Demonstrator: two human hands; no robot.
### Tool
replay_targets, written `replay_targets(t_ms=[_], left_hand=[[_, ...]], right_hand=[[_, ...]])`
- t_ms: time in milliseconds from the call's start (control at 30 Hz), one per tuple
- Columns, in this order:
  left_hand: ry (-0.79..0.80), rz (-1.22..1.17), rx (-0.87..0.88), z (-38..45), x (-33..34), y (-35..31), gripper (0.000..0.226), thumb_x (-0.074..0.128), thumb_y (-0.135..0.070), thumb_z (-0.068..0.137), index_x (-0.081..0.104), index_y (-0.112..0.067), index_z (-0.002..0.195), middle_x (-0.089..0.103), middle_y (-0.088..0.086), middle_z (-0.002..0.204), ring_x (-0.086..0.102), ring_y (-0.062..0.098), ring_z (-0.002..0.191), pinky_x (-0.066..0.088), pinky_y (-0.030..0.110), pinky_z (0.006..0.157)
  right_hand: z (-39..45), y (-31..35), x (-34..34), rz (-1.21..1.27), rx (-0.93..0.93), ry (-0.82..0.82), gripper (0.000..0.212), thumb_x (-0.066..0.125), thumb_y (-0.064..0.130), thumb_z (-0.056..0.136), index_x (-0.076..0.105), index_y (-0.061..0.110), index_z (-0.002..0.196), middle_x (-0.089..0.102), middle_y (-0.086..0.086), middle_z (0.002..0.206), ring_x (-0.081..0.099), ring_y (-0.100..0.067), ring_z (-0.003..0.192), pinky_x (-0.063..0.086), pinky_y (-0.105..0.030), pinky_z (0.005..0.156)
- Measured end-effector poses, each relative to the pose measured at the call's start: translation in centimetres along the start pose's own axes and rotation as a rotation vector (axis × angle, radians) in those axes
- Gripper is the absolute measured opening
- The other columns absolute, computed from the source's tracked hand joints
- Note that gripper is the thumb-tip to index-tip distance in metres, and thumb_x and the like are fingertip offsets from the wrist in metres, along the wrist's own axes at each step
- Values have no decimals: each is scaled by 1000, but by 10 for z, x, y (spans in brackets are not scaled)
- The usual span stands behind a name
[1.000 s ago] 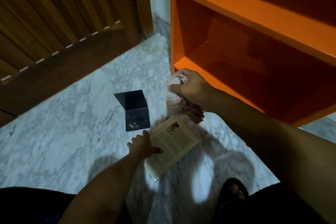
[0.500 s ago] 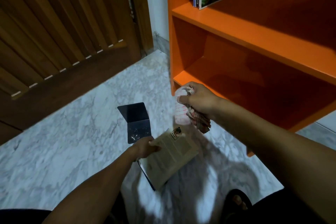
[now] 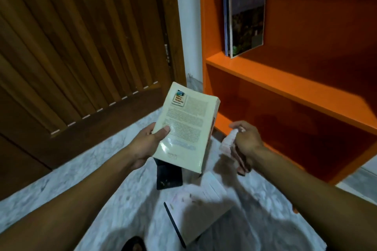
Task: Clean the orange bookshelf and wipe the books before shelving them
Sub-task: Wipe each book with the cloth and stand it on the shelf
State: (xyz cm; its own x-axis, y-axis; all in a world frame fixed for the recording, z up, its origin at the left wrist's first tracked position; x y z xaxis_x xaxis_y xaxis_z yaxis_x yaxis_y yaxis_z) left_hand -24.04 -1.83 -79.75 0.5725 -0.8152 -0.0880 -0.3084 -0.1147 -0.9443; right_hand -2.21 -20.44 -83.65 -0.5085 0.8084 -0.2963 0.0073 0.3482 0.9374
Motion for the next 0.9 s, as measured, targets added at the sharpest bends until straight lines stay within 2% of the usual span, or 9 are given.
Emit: replay_targets(t_ms=[67,100,167,200,300,467,700,800,900], left_hand=[[22,-81,67,-16,0,-22,32,52,-27,101,56,-23,133,69,7,126,66,33,114,49,56,100],[38,-104,98,-24,3,-31,32,50,-25,102,57,-23,133,69,7,126,66,32,115,49,55,100],[60,-99,151,-38,10,-42,31,48,-25,102,57,-24,132,69,5,126,67,30,114,52,53,96],[52,-78,171,-42,12,-44,31,48,-26,102,57,-24,132,69,4,125,68,29,112,53,54,95],[-41,20,203,-46,19,-40,29,51,-34,101,59,-25,128,72,0,119,72,27,104,56,56,91],[-123,113,229,-48,28,-32,29,50,-46,99,56,-39,127,72,-11,114,73,16,98,59,49,86],[-88,0,312,-48,27,-43,38,61,-32,96,56,-37,133,71,-10,120,72,16,103,59,39,84],[-68,-133,244,-46,23,-41,38,64,-24,93,57,-23,131,72,0,120,72,24,103,59,43,86],[-58,-273,168,-42,23,-36,39,63,-23,94,54,-23,132,71,4,122,70,28,107,57,49,90]], right_hand=[[-11,-2,21,237,152,160,24,48,6,94,68,19,95,65,-21,117,64,-34,98,53,-42,85],[-18,4,34,368,219,283,19,53,26,99,68,18,106,65,-20,123,64,-35,108,51,-48,96],[-32,20,52,570,247,483,58,56,66,88,64,23,127,66,-13,129,63,-34,118,46,-55,104],[-37,31,56,611,203,543,66,55,73,83,62,28,131,65,-9,131,62,-32,121,45,-54,105],[-48,48,54,635,53,621,56,55,62,89,57,32,136,62,0,136,59,-28,126,42,-53,108],[-54,49,44,655,-13,636,46,56,37,98,51,25,141,61,-5,138,58,-31,126,40,-56,110],[-66,69,38,665,6,701,46,53,35,99,51,18,141,60,-13,138,58,-34,126,42,-53,107],[-70,76,35,587,4,700,38,50,37,99,59,20,131,68,-9,127,65,-30,117,48,-50,103],[-74,81,36,476,37,787,37,43,47,100,64,26,122,71,1,122,67,-20,114,49,-43,103]])
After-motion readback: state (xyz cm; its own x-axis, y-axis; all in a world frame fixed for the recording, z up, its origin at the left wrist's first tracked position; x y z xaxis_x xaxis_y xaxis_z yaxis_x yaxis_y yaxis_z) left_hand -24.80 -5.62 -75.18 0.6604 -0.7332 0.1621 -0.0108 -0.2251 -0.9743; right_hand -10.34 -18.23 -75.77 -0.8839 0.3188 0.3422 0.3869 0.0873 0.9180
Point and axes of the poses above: each hand's wrist, its own z-axis towards the middle knuckle, its own x-axis out of the palm, y = z × x, the point moved 5 cm from there along z, towards the middle knuckle
